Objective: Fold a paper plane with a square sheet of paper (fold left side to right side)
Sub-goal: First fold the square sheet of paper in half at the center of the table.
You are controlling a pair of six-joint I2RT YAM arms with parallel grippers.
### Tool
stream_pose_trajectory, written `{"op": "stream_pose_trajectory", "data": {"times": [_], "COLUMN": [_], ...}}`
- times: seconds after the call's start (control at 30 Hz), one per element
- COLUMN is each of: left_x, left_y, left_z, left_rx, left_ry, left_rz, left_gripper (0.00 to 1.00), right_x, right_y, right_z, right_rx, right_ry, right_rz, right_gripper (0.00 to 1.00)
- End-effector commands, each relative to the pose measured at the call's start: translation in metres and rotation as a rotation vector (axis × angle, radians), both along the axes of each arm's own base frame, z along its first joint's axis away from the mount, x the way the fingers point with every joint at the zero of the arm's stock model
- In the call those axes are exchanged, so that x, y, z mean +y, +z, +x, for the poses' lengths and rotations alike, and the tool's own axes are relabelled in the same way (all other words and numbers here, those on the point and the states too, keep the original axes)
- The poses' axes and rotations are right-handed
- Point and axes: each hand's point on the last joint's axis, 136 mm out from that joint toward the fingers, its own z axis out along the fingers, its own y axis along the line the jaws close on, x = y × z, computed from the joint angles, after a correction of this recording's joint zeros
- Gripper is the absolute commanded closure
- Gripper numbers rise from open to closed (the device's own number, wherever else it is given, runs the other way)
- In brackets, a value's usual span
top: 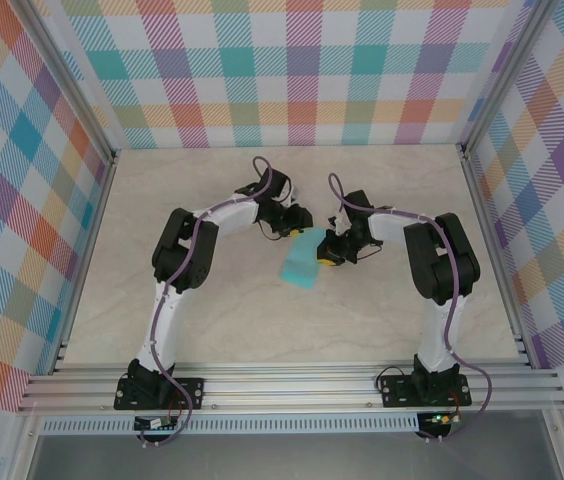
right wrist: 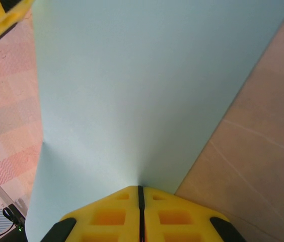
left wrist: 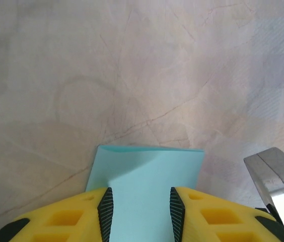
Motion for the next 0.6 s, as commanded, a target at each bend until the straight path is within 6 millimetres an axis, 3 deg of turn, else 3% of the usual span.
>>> {"op": "stream_pose_trajectory", "data": {"times": [0.0,0.33,0.5,0.57], "left_x": [0.004,0.012,0.016,0.02], "left_y": [-0.005,-0.013,-0.007,0.004], "left_z": [0.02,0.04,0.046,0.046], "left_rx": [-0.029,-0.032,-0.035,-0.048], "left_ry": [0.031,0.056,0.045,0.046], "left_rz": [-0.002,0.019,0.016,0.006], "left_gripper": [0.63,0.62,0.62,0.62], "right_x": [-0.028,-0.027,-0.027,-0.027], "right_y": [-0.057,-0.057,-0.057,-0.056], "right_z": [-0.03,-0.03,-0.029,-0.029], "right_rx": [0.114,0.116,0.115,0.114], "right_ry": [0.008,0.007,0.006,0.005], "right_rz": [-0.204,-0.203,-0.2,-0.199], "right_gripper": [0.93,0.93,0.93,0.93]}}
